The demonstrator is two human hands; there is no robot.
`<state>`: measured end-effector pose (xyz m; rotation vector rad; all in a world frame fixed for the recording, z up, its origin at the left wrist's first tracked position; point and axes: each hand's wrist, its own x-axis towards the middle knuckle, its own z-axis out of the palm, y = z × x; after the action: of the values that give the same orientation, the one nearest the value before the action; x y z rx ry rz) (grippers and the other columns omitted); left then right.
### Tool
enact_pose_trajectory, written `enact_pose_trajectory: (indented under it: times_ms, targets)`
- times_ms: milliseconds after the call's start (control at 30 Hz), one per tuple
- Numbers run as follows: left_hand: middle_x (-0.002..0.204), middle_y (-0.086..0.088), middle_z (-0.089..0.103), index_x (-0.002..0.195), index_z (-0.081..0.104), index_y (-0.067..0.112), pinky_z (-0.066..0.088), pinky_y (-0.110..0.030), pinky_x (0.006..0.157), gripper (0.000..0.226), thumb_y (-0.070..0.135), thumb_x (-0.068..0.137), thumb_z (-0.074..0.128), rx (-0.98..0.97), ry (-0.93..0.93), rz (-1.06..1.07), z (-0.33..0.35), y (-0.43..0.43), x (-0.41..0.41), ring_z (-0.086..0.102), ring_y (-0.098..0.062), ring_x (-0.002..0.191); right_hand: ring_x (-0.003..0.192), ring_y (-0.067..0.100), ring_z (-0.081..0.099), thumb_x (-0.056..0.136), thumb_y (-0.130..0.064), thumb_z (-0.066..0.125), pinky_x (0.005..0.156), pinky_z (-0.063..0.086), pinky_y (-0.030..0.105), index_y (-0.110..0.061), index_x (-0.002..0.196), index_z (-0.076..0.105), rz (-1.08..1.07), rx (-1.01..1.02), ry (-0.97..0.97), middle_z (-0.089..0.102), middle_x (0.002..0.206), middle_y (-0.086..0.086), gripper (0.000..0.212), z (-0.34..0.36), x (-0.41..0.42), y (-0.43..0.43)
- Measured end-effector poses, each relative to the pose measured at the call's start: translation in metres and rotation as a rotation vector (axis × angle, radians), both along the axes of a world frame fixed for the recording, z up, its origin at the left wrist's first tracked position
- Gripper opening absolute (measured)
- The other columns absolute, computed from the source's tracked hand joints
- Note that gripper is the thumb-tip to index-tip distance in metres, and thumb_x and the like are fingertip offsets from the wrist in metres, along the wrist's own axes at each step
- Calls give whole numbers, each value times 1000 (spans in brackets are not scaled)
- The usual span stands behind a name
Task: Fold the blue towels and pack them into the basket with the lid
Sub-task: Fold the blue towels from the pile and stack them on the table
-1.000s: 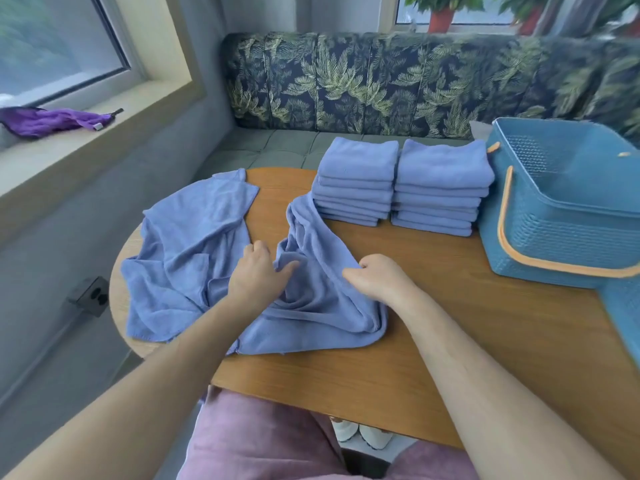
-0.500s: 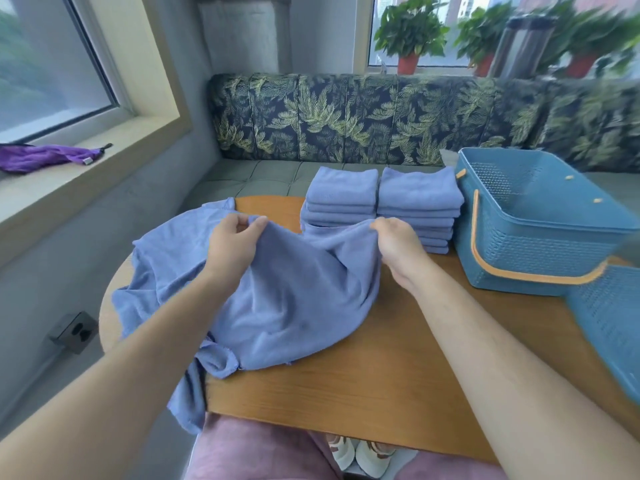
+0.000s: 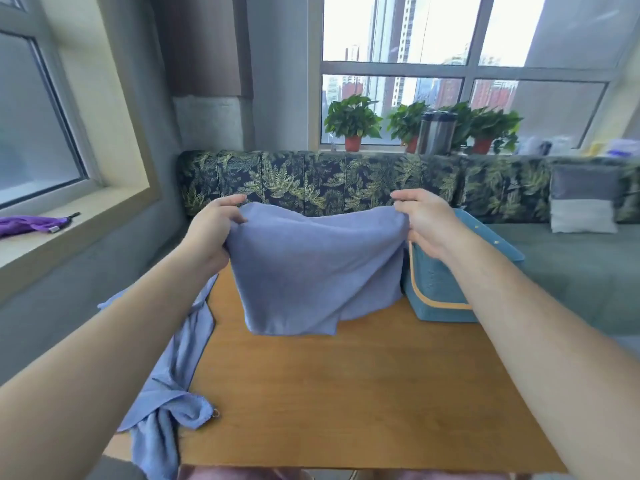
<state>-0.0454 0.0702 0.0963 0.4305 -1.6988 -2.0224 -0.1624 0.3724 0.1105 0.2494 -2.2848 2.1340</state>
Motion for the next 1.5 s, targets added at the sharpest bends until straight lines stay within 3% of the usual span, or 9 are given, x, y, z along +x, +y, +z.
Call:
enact_pose_trajectory:
  times_ms: [133,300,567,700,900,1100,1233,1333,1500]
  targets:
    - [125,1,67,117,73,25,54,-38,94,50,6,76,52,72,42,-183,14,3,10,67,-22,111,82,21,63,101,-4,51,59,51,29,-16,102,67,57,62,32,67,103,12,20,29,11,24]
    - [115,-8,73,116,72,12,52,-28,85,30,13,86,73,92,192,-118,21,6,7,66,-20,97,85,20,66,101,-7,54,64,55,31,-14,106,68,53,67,39,70,110,12,17,43,14,42]
    - [116,-7,74,112,76,17,49,-41,105,47,-3,79,51,45,185,-127,33,10,0,67,-24,114,96,25,72,103,-21,57,68,58,34,-18,111,70,-44,26,26,73,110,10,16,44,14,46]
    - [116,-6,74,106,79,22,50,-34,95,31,11,82,64,16,181,-82,35,17,3,65,-19,103,96,25,72,100,-22,63,75,58,37,-16,111,69,0,40,8,74,107,8,14,45,16,43]
    - [102,-11,72,104,78,17,46,-35,75,27,2,83,72,-16,252,30,35,13,16,59,-23,86,94,22,70,86,5,70,75,55,30,-6,118,70,145,22,47,74,108,12,33,48,27,52]
    - [93,2,74,103,77,26,52,-28,81,30,6,81,77,-311,265,99,40,21,44,65,-8,80,103,32,70,76,7,77,93,58,42,-18,100,77,91,203,189,73,109,13,35,58,56,59]
    - [82,10,69,106,74,32,44,-17,68,24,16,88,73,-662,219,183,50,23,59,59,3,67,86,14,64,83,-4,77,73,50,28,-24,95,77,23,451,376,71,94,0,23,71,81,69]
    - [86,12,64,102,70,29,39,-10,64,16,17,93,65,-952,140,206,54,26,58,58,-3,77,78,9,56,89,-9,71,59,38,24,-25,89,77,-28,614,476,66,93,1,17,71,82,69]
    - [97,-8,62,86,67,28,40,-27,63,14,16,94,66,-1085,-4,116,31,7,24,58,-22,80,86,16,65,92,-10,67,66,50,28,-25,87,73,17,714,418,71,97,0,17,46,58,64]
